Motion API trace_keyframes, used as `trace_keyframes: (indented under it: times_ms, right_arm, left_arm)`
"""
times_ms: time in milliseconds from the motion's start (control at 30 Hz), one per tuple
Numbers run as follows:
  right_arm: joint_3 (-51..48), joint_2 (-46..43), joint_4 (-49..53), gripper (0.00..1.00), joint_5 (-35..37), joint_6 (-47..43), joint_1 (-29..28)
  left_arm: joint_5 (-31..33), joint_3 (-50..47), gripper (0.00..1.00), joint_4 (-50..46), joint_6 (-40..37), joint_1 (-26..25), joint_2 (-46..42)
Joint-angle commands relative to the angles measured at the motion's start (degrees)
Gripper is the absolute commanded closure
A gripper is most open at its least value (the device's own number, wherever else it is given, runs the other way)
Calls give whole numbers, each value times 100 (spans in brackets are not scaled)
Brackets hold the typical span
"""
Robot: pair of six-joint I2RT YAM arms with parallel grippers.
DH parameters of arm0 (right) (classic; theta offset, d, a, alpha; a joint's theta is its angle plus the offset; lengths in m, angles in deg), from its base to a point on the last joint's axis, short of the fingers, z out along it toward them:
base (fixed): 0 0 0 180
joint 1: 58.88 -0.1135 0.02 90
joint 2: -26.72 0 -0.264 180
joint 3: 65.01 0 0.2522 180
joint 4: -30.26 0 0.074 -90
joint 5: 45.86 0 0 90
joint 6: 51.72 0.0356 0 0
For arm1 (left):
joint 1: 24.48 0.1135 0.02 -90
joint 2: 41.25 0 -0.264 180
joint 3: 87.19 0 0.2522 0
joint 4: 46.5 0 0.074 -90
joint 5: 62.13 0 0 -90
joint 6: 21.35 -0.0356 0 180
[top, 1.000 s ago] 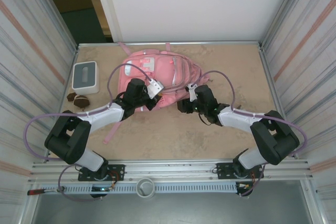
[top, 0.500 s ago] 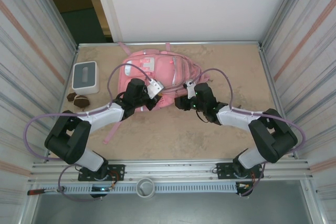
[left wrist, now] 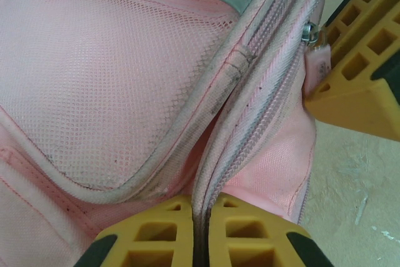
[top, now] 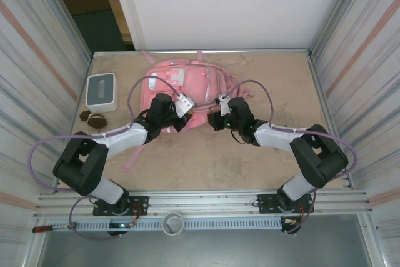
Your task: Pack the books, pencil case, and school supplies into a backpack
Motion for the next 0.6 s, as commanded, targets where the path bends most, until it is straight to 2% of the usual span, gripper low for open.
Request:
trace_keyframes:
  times_ms: [0, 100, 300, 567]
  right_arm:
    - [61, -47, -155, 93, 140, 22, -51]
    - [38, -145, 36, 100, 304, 14, -46]
    - [-101, -456, 531, 100, 824, 106, 75]
    - [-119, -860, 1456, 100, 1430, 430, 517]
  left_arm:
    - [89, 116, 100, -29, 213, 90, -241]
    - [167, 112, 100, -29, 209, 94, -242]
    - [383, 86, 100, -28, 187, 102, -268]
    - [476, 1, 100, 53, 179, 133, -311]
